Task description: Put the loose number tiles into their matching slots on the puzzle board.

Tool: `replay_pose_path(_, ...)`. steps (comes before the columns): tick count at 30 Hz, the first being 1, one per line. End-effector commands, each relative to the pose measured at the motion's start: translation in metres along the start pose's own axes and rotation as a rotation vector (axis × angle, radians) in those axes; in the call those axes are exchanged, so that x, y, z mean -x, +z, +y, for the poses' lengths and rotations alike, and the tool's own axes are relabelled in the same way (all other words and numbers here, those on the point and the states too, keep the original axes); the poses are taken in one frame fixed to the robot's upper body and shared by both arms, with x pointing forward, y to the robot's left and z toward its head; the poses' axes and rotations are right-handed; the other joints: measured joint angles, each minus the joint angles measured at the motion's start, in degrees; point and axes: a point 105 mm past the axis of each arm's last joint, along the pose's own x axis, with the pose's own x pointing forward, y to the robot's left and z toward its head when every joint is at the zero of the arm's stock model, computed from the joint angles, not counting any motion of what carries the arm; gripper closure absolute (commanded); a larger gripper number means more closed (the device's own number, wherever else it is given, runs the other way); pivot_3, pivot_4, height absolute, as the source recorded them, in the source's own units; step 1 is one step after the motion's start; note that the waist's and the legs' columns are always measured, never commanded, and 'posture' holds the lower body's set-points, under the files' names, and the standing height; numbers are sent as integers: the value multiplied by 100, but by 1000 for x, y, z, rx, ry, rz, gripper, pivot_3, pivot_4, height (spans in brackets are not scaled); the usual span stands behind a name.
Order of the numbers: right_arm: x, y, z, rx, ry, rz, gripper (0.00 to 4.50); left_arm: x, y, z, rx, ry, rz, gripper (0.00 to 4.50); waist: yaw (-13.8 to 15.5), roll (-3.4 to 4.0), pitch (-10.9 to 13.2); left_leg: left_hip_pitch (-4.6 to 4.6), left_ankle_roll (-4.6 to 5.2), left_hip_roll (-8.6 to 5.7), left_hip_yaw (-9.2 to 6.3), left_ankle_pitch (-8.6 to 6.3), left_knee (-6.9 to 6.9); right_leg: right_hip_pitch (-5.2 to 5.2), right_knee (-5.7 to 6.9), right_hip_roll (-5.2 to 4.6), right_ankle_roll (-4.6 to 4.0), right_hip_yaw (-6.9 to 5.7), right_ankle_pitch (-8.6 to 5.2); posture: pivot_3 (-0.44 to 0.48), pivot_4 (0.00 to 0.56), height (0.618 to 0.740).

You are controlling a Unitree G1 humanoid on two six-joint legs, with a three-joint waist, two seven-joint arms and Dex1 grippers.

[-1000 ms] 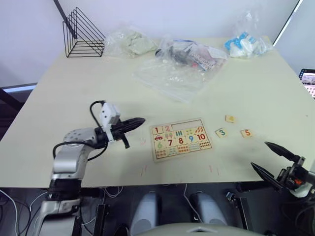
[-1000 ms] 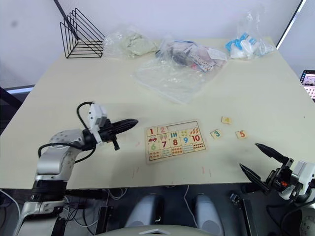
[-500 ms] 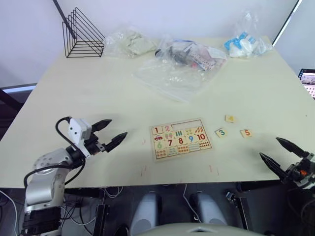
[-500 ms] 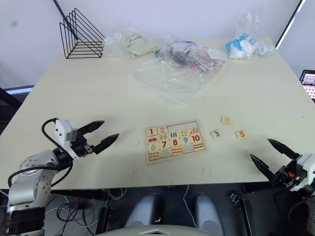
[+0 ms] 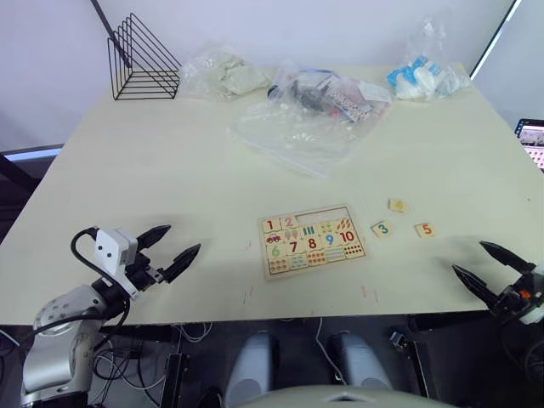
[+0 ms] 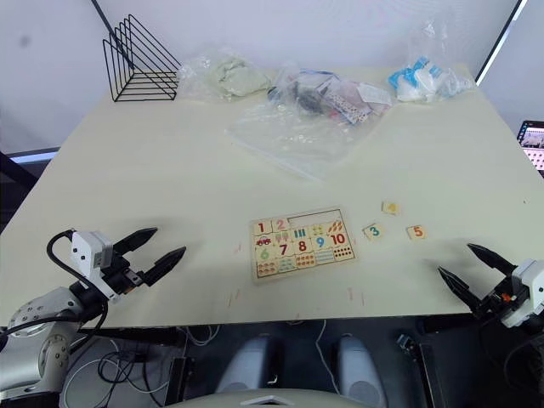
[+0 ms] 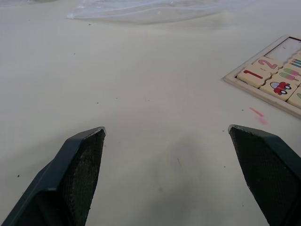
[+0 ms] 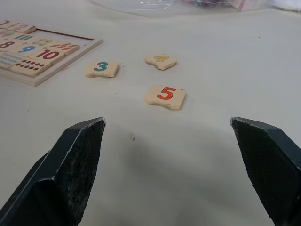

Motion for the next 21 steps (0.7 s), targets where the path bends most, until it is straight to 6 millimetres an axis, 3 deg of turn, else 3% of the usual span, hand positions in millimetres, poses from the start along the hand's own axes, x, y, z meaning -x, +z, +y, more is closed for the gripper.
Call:
replay_pose_path(1,3,11,-9,50,-17,-11,0,6,14,2,-38,26,-50,57,-4,0,0,0,0,0,0,0,0,0,0,0,0,0,0,0,150,740)
replay_pose_path(21,0,9,1,6,38,-14,0,17,4,-10,-23,13,-20,57,-6,0,0,0,0,3,2,0,-1,0,-2,0,-1,2,-1,0,150,740)
